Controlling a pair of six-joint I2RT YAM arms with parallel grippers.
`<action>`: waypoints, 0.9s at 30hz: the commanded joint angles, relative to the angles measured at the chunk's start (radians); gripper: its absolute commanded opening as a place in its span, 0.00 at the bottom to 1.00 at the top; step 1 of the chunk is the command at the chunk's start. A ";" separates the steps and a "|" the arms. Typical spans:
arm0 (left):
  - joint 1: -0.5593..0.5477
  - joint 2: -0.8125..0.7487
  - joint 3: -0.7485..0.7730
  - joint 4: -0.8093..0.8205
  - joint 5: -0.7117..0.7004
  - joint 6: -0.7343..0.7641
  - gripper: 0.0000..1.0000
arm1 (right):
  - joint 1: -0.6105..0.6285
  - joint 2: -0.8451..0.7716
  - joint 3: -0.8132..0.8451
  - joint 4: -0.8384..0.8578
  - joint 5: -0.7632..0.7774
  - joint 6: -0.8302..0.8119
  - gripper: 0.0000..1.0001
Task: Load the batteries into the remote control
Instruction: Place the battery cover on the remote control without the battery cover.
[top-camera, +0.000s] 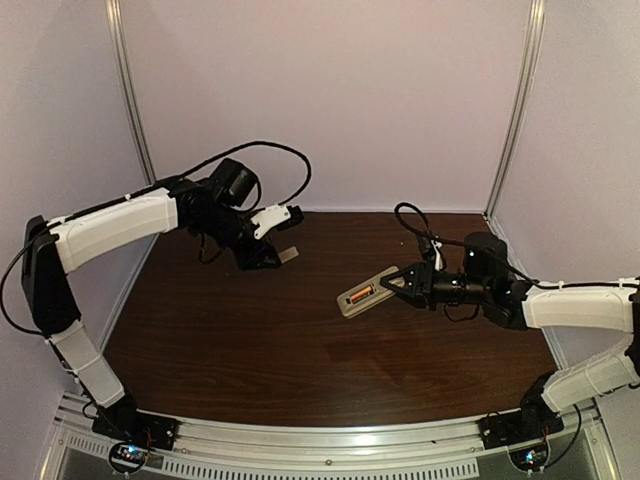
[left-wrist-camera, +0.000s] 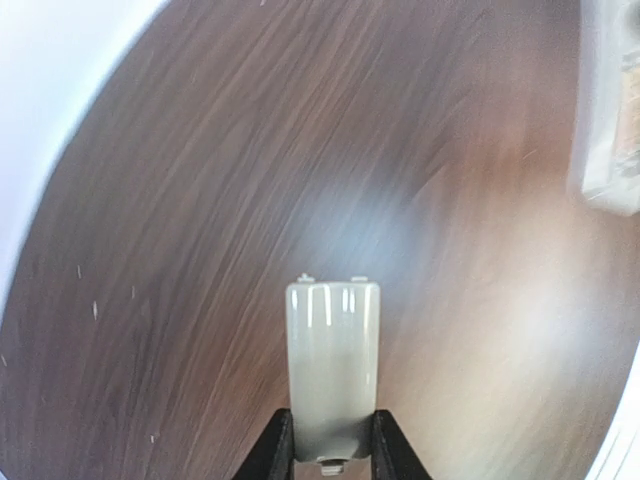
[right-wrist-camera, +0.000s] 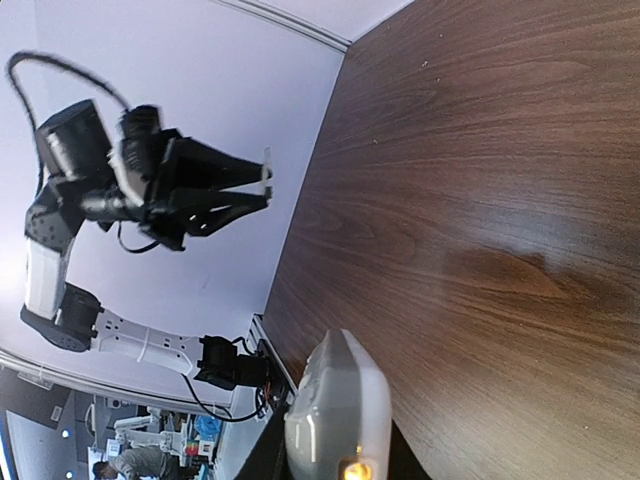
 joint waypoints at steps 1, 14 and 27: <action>-0.137 -0.092 -0.041 0.068 -0.006 -0.088 0.13 | 0.013 -0.015 -0.015 0.120 -0.004 0.079 0.00; -0.399 -0.133 0.007 0.034 -0.099 -0.151 0.17 | 0.111 -0.012 -0.025 0.153 0.069 0.105 0.00; -0.458 -0.013 0.088 -0.090 -0.160 -0.147 0.18 | 0.175 -0.007 -0.087 0.223 0.165 0.190 0.00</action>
